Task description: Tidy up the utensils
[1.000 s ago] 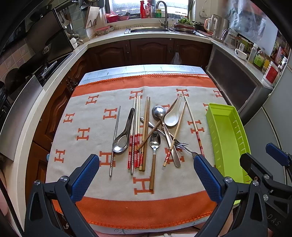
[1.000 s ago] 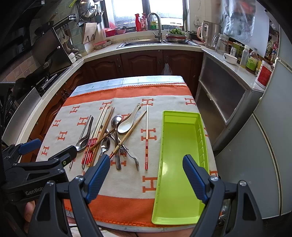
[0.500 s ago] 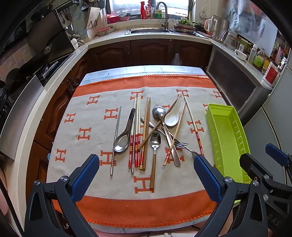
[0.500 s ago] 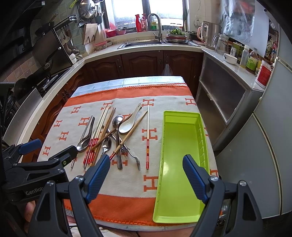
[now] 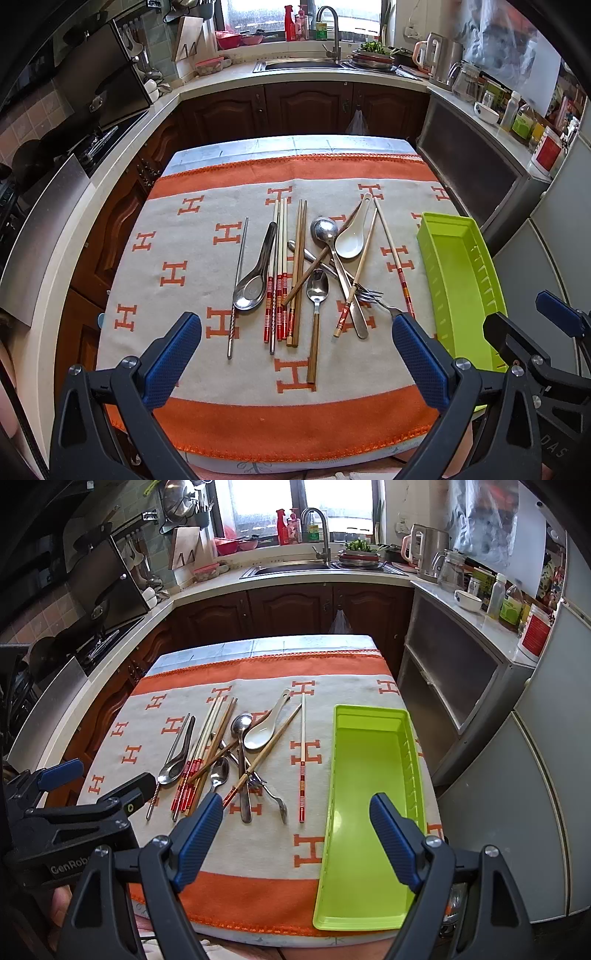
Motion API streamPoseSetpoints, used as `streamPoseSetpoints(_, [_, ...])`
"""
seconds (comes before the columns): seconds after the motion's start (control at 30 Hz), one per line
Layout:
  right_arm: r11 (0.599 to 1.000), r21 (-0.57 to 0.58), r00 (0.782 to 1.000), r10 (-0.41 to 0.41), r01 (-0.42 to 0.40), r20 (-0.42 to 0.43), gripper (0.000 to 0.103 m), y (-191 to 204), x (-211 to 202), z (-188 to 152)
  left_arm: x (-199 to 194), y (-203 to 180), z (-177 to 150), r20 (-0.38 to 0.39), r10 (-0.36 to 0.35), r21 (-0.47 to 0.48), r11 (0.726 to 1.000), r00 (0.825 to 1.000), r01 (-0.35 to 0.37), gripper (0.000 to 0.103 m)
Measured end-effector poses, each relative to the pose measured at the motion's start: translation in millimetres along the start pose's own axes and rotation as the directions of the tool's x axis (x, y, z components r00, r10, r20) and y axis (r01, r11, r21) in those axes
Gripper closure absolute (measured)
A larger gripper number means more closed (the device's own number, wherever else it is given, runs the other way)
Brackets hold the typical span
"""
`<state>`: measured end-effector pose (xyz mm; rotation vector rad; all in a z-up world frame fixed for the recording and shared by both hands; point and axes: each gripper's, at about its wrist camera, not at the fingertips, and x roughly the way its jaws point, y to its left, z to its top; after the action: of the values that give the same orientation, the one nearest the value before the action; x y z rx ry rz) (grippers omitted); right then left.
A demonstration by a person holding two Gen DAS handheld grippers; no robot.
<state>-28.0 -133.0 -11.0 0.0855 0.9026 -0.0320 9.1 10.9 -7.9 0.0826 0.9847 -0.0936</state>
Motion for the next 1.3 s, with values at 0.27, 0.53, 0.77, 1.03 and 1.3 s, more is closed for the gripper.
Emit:
streamPoseSetpoints(0.27, [1.000, -0.010, 1.000, 0.002, -0.002, -0.014, 0.021, 3, 0, 3, 5, 8, 2, -0.010, -0.021, -0.014, 1.000, 1.000, 0.020, 0.001])
streamPoseSetpoints(0.53, [1.000, -0.008, 0.999, 0.014, -0.015, -0.035, 0.021, 3, 10, 11, 15, 36, 16, 0.007, -0.062, -0.035, 0.997, 0.998, 0.062, 0.001])
streamPoseSetpoints(0.77, [0.999, -0.011, 0.995, 0.047, -0.048, -0.087, 0.022, 8, 38, 30, 40, 74, 30, -0.030, -0.010, -0.022, 1.000, 1.000, 0.009, 0.001])
streamPoseSetpoints(1.03, [0.997, -0.048, 0.986, 0.045, -0.054, -0.161, 0.028, 28, 87, 57, 85, 112, 36, -0.073, 0.006, -0.034, 0.999, 0.997, -0.009, 0.003])
streamPoseSetpoints(1.3, [0.994, -0.030, 0.962, 0.092, -0.103, -0.255, 0.038, 46, 137, 68, 150, 136, 34, -0.184, -0.067, -0.068, 0.996, 0.981, 0.055, 0.030])
